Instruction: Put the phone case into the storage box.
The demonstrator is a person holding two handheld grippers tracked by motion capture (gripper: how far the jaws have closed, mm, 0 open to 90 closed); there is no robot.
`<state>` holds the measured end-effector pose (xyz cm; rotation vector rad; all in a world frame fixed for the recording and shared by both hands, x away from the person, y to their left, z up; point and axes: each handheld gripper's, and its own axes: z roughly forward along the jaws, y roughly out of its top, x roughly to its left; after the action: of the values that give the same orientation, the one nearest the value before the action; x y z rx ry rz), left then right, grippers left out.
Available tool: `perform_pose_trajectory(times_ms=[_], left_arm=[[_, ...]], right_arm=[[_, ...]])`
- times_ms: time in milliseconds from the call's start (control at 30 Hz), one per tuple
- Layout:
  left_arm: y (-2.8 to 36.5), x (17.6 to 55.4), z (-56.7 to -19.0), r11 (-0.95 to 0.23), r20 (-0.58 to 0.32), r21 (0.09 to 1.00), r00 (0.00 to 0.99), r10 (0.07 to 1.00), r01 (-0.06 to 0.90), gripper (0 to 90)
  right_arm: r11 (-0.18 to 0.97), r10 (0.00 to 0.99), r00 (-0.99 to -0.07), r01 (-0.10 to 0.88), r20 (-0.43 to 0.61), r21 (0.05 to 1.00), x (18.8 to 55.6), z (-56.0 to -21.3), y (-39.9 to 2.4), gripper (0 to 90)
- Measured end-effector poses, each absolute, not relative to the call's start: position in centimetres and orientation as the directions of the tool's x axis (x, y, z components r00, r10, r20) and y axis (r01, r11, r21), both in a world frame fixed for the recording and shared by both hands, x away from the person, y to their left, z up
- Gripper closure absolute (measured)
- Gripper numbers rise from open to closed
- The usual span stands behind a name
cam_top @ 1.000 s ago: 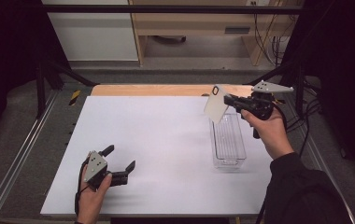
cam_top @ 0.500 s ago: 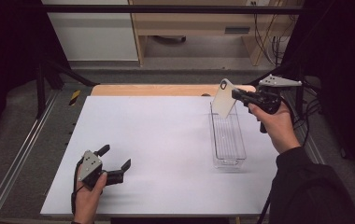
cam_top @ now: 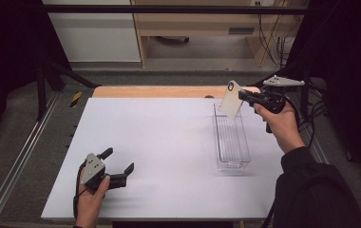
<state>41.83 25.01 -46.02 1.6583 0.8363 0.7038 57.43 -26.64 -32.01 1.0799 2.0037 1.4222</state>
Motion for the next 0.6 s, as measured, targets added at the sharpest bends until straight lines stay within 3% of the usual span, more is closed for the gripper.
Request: perform_pose_trajectory(times_ms=[600], left_arm=[[25.4, 41.9, -46.1, -0.136, 0.02, 0.977, 0.561, 0.828, 0.167, 3.2]], right_arm=[[0.183, 0.815, -0.576, 0.367, 0.068, 0.912, 59.1, -34.1, -26.1, 81.1]])
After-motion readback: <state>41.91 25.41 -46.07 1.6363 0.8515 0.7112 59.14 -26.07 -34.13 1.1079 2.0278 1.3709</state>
